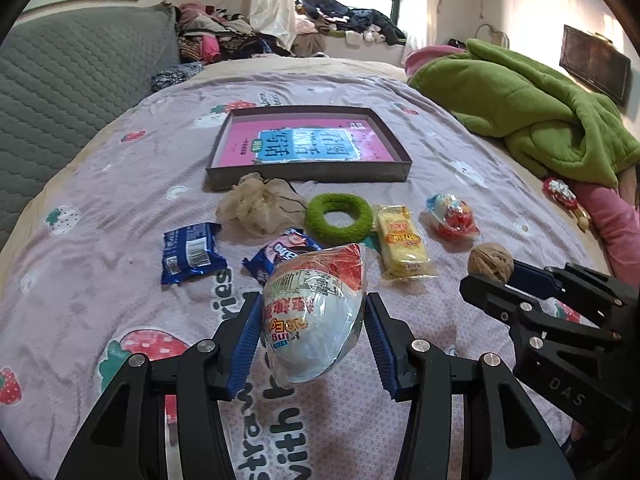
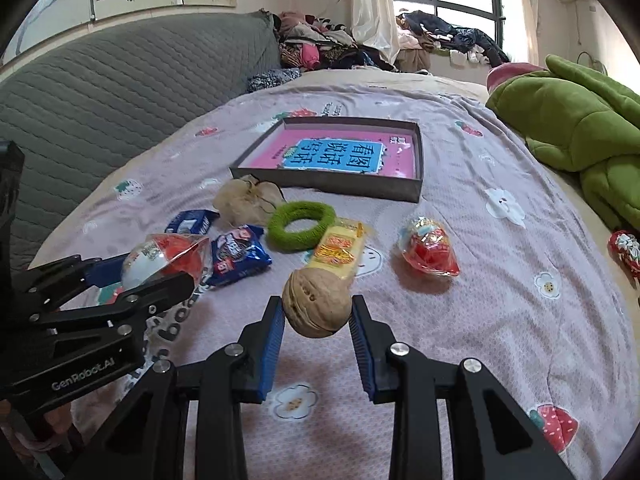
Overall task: Organize objects
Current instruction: 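Carry the egg package in left tool over the tray while right tool carries the walnut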
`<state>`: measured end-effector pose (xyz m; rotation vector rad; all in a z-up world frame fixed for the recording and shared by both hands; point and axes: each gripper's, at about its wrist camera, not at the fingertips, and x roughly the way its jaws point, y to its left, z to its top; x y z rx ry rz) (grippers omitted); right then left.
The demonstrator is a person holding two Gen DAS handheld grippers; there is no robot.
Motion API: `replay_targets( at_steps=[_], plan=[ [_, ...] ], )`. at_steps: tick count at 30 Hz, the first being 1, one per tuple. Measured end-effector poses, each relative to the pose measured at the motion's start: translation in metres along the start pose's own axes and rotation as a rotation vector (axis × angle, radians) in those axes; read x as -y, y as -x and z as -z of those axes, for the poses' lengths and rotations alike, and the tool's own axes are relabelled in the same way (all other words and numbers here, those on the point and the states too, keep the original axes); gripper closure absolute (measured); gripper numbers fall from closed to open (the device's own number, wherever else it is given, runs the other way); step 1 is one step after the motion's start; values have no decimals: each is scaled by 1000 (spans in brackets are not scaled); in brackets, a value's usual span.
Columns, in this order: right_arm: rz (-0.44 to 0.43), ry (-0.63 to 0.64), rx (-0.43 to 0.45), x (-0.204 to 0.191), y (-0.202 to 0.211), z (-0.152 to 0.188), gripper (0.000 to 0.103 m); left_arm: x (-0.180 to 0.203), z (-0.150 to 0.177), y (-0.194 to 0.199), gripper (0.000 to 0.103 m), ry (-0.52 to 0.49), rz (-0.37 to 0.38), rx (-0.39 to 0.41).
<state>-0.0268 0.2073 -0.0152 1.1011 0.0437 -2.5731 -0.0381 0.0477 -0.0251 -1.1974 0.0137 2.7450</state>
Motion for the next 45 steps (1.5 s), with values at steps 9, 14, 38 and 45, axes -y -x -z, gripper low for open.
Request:
replay_targets(
  at_steps=[9,14,38,45],
  plan=[
    [-8,16,29,-14,11,-6,70,-14,-7,6,51,24,0,14],
    [-17,25,52,-20,17,-14,70,-21,-15,8,51,35,-2,23],
    [-28,84,165,-30,24,-94,70,-44,-103,7,51,40,-24,94],
    [-25,84,196,-22,19,-130,69,-44,-141,-3,50,40,-17,119]
  ],
)
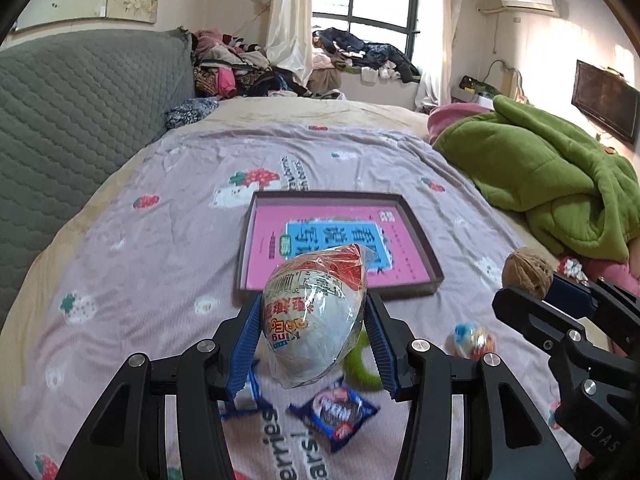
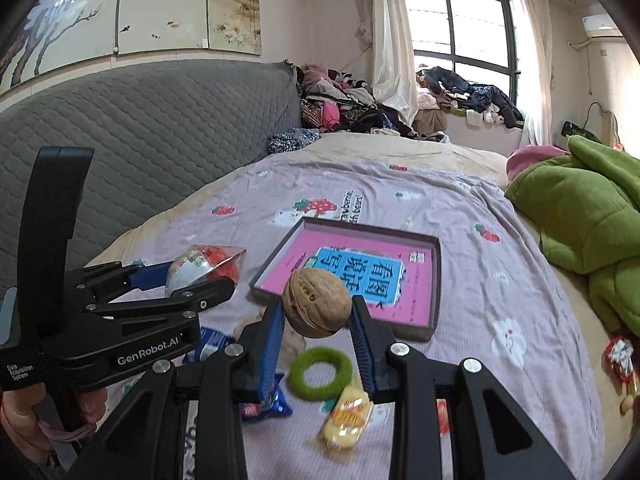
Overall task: Organize objects
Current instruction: 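Carry the egg package in left tool over the tray while right tool carries the walnut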
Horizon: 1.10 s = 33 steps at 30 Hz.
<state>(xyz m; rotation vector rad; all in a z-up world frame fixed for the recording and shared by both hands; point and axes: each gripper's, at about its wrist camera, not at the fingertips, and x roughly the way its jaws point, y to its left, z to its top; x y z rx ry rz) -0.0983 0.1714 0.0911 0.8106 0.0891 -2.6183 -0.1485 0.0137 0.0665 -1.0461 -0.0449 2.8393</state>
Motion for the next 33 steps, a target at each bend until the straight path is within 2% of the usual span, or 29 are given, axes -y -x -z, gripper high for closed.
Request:
replay_targets(
  at_steps=[18,26,33],
  plan=[
    [53,23,74,17,-44,-72,70,-8,-90,-41,50,-35,-73,87],
    [51,-29,93,37,-79,-84,69,-27,-106,-64,51,-57,-103,123],
    [54,-82,77,59,-119,-77,69,-44,-97,-106,50,-19,-92,95]
  ],
)
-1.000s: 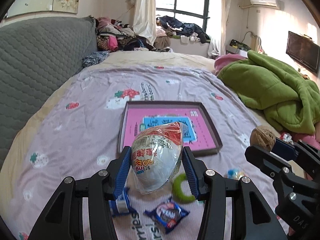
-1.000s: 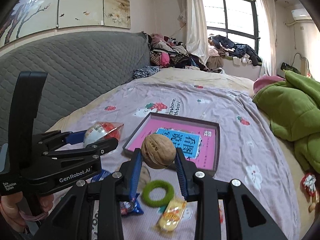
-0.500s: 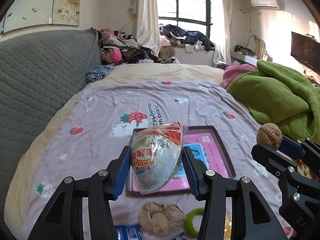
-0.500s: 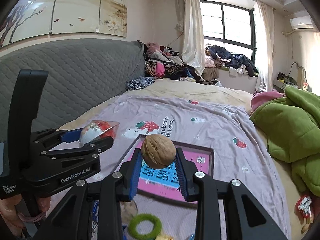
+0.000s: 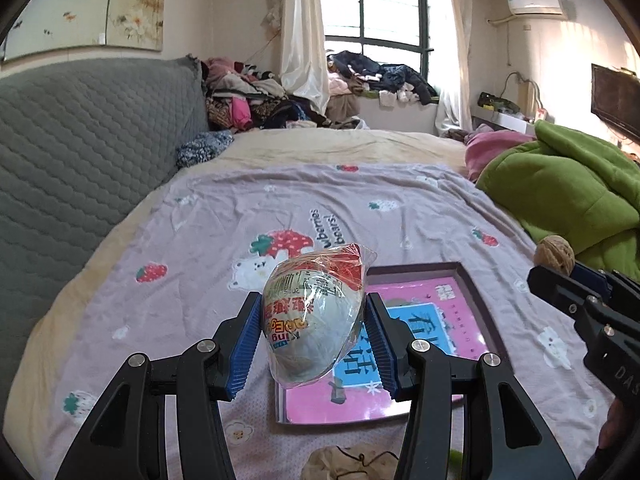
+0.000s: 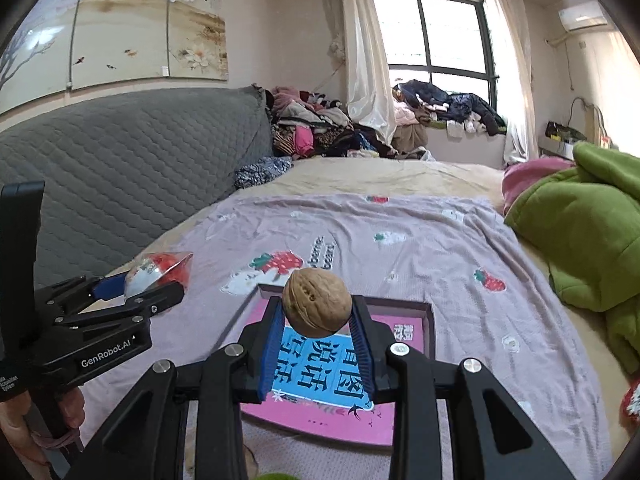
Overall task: Organize objects
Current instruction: 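Carry the egg package in left tool over the tray while right tool carries the walnut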
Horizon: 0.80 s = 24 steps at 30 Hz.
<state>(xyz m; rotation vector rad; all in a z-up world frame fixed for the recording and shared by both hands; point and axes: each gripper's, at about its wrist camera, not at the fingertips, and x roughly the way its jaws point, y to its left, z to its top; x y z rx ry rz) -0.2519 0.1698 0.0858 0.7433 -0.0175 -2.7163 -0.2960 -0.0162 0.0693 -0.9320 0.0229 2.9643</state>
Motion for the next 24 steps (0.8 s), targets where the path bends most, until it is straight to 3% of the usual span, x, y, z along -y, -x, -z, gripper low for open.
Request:
replay_targets(
  at_steps=[4,16,24],
  plan=[
    [13,-21,-33,12,-23,17,69,-4,18,-30,50,29,13,-34],
    [77,-31,-145,37,-74,64,69,9,65,-107,50,-19,41,-156],
    [143,8,-236,38,-108,83,69,10,77,-124,50,-33,32,-196]
  ],
)
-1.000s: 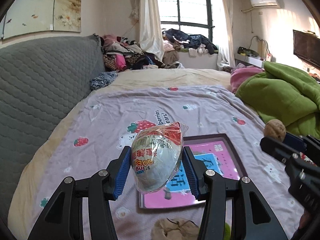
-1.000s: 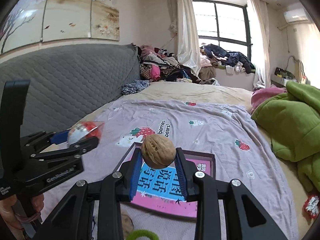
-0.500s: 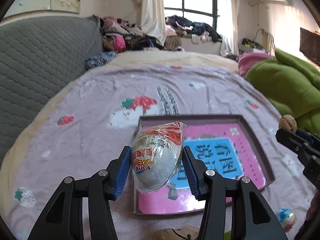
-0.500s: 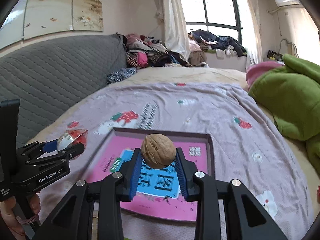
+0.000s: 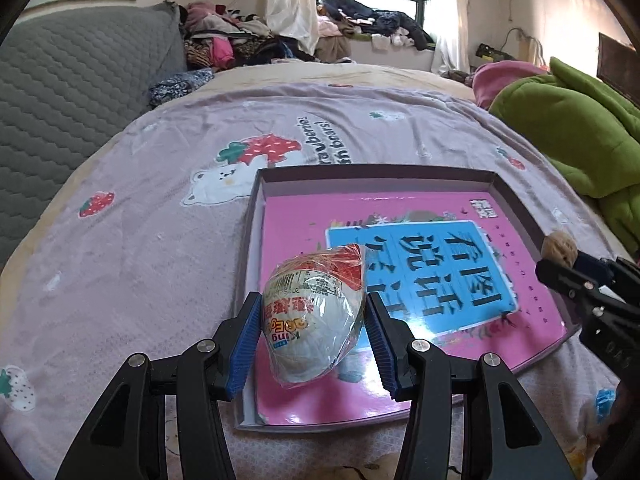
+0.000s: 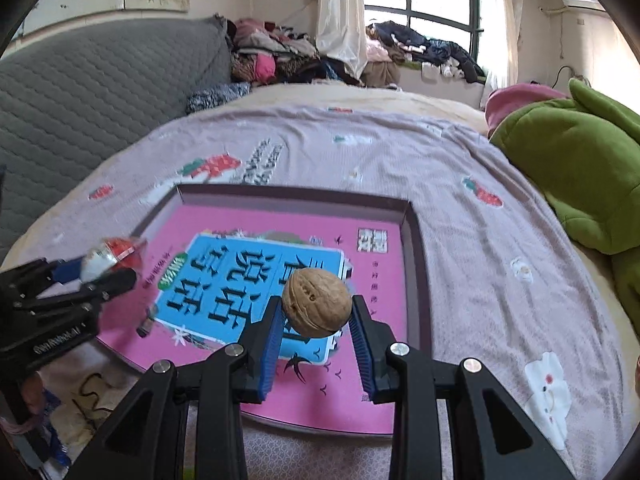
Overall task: Organize objects
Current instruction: 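Carry the egg package in left tool over the tray while right tool carries the walnut, then open left tool to drop the egg package in the tray while right tool releases the walnut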
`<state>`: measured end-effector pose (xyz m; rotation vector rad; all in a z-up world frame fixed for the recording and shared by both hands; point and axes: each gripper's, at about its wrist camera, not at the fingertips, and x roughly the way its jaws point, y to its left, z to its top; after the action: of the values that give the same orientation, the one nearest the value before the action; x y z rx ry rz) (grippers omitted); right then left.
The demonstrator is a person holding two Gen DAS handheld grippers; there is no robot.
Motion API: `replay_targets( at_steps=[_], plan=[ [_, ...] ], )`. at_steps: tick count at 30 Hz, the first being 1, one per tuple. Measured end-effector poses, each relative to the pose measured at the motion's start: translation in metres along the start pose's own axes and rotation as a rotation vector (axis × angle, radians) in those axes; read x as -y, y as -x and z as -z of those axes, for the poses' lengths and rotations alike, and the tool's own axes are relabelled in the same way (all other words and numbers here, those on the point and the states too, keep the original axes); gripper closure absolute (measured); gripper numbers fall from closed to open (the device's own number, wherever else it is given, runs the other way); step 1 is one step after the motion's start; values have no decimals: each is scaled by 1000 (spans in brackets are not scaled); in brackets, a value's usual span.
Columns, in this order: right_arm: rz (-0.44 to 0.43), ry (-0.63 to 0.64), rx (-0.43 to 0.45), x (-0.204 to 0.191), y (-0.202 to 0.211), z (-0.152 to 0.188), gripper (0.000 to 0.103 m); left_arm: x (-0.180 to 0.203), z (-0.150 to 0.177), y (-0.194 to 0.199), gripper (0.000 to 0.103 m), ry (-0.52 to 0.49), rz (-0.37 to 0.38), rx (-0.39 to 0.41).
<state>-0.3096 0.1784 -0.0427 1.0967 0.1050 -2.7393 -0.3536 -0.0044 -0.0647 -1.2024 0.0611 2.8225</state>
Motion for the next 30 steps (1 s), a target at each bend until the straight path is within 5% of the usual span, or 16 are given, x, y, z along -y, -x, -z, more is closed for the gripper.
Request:
replay_targets(
  at_steps=[15,30],
  plan=[
    [27,3,-95,-4,-22,12,69,6,8,-18,50,-33,-8,-97],
    [37,-32,-186,1,-40,20,69,10,10,-17,50,-53,-18,-102]
  ],
)
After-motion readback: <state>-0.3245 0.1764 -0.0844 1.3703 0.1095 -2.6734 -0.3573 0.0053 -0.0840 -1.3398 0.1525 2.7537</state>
